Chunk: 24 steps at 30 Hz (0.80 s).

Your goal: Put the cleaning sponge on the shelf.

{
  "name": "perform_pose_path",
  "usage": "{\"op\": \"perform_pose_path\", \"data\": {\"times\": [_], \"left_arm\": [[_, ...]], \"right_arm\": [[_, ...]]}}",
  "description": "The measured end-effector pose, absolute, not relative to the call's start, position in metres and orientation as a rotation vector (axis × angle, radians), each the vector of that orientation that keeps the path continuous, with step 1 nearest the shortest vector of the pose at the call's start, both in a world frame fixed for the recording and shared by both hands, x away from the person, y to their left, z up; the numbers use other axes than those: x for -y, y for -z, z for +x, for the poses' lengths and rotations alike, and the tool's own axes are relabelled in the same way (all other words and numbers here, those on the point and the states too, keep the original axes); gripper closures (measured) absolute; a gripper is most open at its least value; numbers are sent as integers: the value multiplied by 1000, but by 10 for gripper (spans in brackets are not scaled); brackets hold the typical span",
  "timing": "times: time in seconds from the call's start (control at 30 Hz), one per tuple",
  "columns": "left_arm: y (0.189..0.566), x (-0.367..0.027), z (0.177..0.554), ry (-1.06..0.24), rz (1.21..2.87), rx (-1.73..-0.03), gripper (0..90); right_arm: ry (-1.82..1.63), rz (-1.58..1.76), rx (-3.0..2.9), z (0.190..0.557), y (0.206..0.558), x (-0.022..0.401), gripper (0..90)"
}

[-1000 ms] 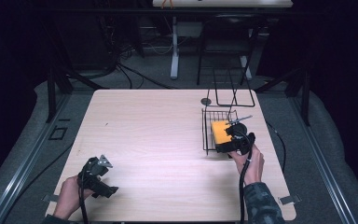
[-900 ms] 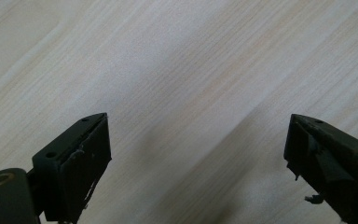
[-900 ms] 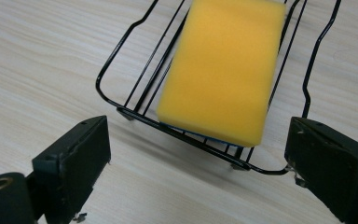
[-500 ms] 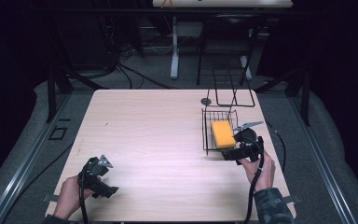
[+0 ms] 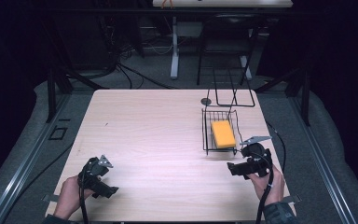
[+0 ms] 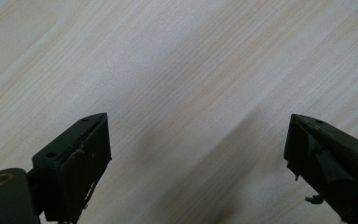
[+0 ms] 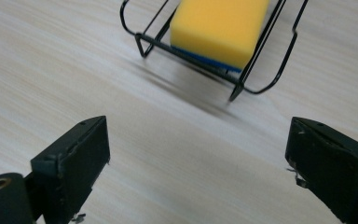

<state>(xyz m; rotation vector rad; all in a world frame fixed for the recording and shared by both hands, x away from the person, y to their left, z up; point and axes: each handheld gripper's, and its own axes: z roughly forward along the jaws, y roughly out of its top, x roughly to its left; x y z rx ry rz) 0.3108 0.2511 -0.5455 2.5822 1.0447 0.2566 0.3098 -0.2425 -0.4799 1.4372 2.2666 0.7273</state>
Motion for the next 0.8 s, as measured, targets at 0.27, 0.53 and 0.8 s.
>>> {"op": "perform_pose_path", "data": {"times": [0.27, 0.53, 0.8], "left_arm": [[546, -249, 311, -251, 2594, -1030, 71], [547, -249, 312, -247, 2597, -1028, 71], [547, -249, 313, -245, 2599, -1038, 70]], "right_arm": [[-676, 1490, -2323, 295, 506, 248, 27], [-578, 1483, -2377, 285, 522, 247, 30], [-540, 1477, -2382, 290, 529, 248, 52]]}}
